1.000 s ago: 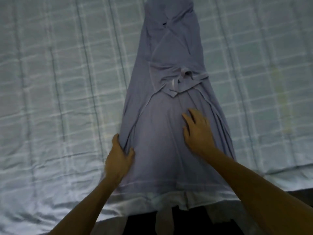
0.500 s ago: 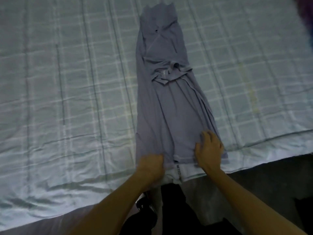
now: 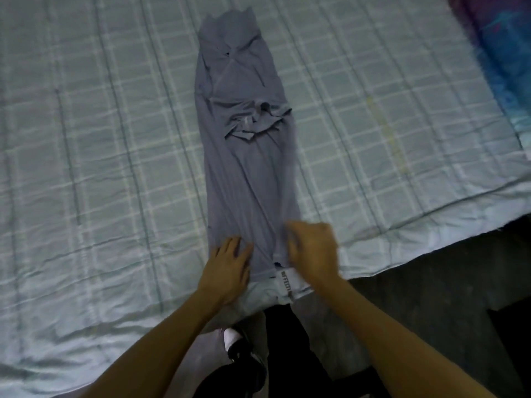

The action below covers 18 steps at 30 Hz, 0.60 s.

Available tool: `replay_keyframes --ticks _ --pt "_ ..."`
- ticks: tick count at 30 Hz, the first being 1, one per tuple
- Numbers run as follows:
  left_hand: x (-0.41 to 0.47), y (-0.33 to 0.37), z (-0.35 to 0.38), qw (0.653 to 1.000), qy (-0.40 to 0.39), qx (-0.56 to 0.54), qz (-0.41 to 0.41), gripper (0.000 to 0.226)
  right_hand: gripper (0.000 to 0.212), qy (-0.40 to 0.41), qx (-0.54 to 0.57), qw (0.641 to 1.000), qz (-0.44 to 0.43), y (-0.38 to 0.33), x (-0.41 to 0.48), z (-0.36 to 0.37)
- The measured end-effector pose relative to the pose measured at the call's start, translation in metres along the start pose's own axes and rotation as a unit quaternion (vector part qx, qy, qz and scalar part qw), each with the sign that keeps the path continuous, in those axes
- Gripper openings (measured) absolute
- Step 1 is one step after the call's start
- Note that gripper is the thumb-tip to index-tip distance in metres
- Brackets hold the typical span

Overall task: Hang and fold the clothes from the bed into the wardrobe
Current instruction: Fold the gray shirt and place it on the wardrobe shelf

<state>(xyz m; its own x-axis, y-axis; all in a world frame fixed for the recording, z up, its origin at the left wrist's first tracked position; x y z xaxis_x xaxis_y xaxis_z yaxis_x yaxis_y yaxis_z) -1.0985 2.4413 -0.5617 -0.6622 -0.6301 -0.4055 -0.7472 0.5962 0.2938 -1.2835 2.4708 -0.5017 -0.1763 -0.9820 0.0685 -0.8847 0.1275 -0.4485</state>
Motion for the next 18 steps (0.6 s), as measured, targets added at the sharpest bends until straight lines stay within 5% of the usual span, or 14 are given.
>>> replay_keyframes --ticks 2,4,9,14,18 --pt "-0.004 -0.005 -0.001 1.000 -0.010 -0.024 0.000 0.046 0.021 -0.202 0.029 0.976 -0.079 -0.027 -0.020 0.036" --pt "-0.009 -0.015 -0.006 0.997 0.008 -0.073 -0.025 0.043 0.037 -0.291 0.050 0.953 -0.064 -0.035 -0.039 0.051" --pt "-0.013 -0.023 -0.018 0.994 0.085 -0.069 -0.009 0.038 0.020 -0.123 0.043 0.989 -0.063 -0.006 -0.038 0.038" --pt "-0.010 -0.008 0.012 0.994 -0.015 0.074 0.084 0.078 0.053 -0.192 -0.069 0.971 -0.125 0.012 -0.031 0.060" --pt "0.000 -0.002 0.014 0.995 0.004 0.074 0.071 0.059 0.047 -0.174 -0.102 0.973 -0.114 0.006 -0.029 0.074"
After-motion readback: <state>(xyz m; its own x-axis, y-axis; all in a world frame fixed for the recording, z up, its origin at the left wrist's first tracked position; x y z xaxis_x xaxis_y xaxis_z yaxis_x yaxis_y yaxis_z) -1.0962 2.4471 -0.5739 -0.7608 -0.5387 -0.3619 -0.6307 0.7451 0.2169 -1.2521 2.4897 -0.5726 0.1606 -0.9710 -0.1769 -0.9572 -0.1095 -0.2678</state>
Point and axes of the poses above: each hand's wrist, its own x-axis towards the middle knuckle, its own z-axis out of the palm, y = z × x, the point moved 4 cm from there along x, towards the middle knuckle, and after that the axes turned 4 degrees about -y, right-handed, at the moved point
